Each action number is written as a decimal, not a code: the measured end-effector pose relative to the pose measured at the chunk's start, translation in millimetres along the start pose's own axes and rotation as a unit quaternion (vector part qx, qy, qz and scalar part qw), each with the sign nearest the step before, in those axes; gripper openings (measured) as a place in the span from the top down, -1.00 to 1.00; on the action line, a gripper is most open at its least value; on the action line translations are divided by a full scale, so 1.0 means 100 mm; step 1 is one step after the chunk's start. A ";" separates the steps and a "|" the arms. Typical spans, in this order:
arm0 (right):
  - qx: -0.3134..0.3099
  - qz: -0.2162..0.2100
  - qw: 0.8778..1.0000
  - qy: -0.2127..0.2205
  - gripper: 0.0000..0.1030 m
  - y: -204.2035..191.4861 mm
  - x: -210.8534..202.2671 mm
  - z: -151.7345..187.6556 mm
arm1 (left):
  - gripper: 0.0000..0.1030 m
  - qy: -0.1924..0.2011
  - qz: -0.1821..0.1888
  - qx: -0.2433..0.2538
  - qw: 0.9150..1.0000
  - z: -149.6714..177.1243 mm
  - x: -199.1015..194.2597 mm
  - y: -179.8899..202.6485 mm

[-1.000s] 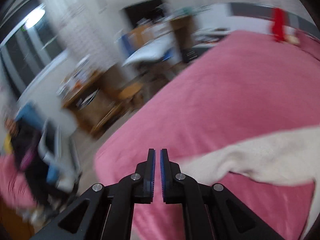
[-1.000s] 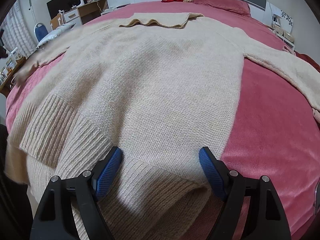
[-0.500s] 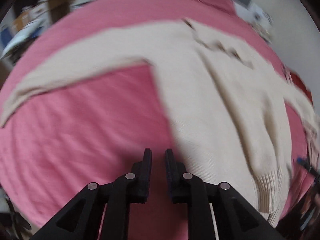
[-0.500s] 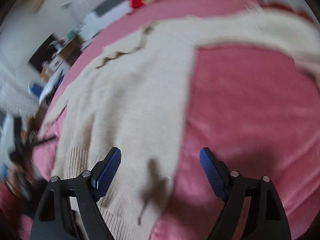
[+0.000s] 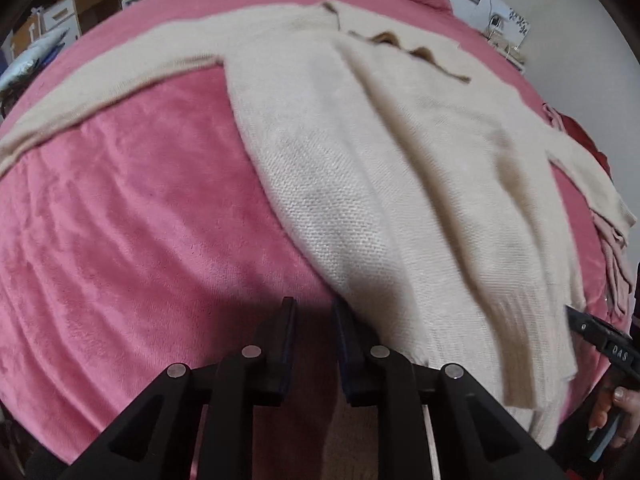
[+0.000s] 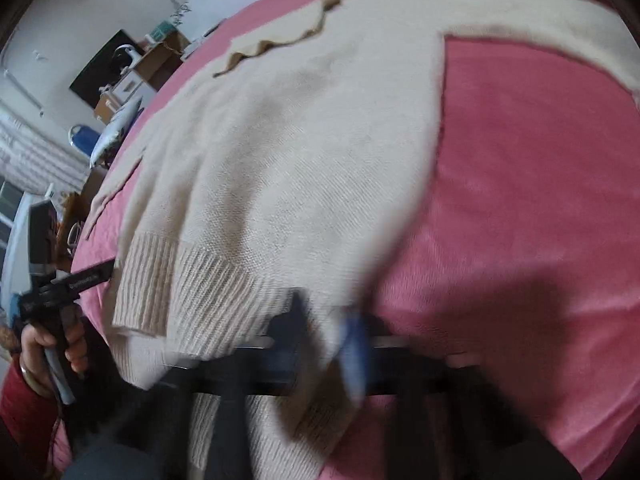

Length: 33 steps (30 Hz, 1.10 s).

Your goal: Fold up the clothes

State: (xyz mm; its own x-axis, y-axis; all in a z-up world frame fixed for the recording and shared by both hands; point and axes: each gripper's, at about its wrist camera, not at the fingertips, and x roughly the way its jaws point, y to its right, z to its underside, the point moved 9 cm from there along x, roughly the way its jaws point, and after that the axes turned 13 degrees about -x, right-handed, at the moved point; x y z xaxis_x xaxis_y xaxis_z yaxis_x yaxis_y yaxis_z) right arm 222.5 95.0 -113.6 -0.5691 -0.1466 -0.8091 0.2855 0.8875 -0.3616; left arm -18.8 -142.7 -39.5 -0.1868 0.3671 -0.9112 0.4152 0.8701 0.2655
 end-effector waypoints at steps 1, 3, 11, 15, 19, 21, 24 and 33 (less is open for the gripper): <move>0.011 -0.007 1.000 0.006 0.80 0.04 -0.03 0.00 | 0.65 0.001 0.004 0.000 1.000 -0.01 0.00 -0.01; 0.032 -0.018 0.999 0.017 0.82 0.11 -0.08 0.01 | 0.92 -0.001 -0.001 -0.002 1.000 -0.02 -0.03 -0.07; 0.057 0.110 0.991 0.051 0.84 0.85 -0.79 0.05 | 1.00 -0.006 -0.036 -0.046 0.998 -0.10 -0.22 -0.62; 0.090 0.063 0.993 0.037 0.83 0.87 -0.67 0.10 | 0.70 -0.015 0.086 -0.109 0.990 -0.14 -0.37 -0.50; 0.100 0.037 0.994 0.037 0.73 0.75 -0.49 0.05 | 0.60 -0.021 0.080 -0.032 0.996 0.02 -0.29 -0.11; 0.110 0.013 0.993 0.036 0.51 0.72 -0.47 0.10 | 0.60 -0.043 0.071 -0.012 0.996 0.19 -0.17 0.08; 0.120 -0.012 0.992 0.043 0.06 0.71 -0.53 0.10 | 0.60 -0.042 0.100 -0.041 0.993 0.23 -0.17 0.11; 0.083 -0.021 0.996 0.034 -0.59 0.46 -0.34 0.00 | 0.51 -0.059 0.142 -0.068 0.986 0.25 -0.20 0.15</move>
State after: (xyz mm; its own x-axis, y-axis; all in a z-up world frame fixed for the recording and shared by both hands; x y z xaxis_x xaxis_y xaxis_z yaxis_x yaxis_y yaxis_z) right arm 254.8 140.5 -103.0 -0.6324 -0.1475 -0.7605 0.3811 0.7955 -0.4711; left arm 13.3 -144.9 -25.2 0.0273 0.5680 -0.8225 0.3107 0.7773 0.5471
